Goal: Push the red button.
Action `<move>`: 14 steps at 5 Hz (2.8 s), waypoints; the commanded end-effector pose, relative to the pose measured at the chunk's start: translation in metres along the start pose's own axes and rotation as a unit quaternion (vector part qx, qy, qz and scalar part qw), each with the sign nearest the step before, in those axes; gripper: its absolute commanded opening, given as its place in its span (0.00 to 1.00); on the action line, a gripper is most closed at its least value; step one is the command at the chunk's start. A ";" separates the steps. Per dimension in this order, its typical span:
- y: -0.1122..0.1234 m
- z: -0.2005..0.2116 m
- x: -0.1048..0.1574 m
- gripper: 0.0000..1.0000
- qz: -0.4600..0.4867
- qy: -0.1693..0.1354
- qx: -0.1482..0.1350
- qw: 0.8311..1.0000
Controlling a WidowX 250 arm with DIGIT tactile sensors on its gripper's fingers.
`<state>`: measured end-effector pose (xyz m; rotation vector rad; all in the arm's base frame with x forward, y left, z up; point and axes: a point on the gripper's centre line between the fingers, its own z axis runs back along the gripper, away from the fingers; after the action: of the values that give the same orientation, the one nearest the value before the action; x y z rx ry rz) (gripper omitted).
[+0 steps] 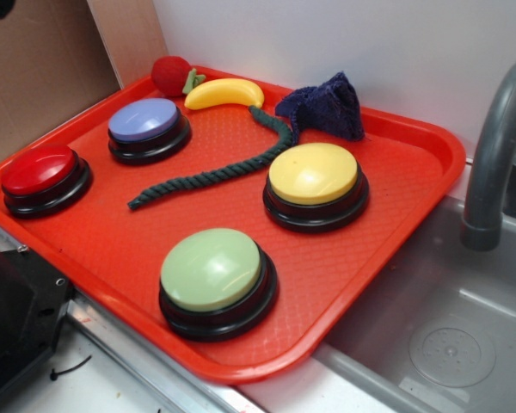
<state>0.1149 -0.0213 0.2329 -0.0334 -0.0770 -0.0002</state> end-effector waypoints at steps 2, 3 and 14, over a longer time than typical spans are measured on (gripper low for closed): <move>0.049 -0.039 0.024 1.00 0.085 0.015 0.016 0.996; 0.080 -0.062 0.037 1.00 0.145 -0.001 0.036 0.989; 0.112 -0.093 0.069 1.00 0.088 -0.011 0.081 0.993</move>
<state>0.1837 0.0803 0.1239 0.1033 -0.0291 0.1772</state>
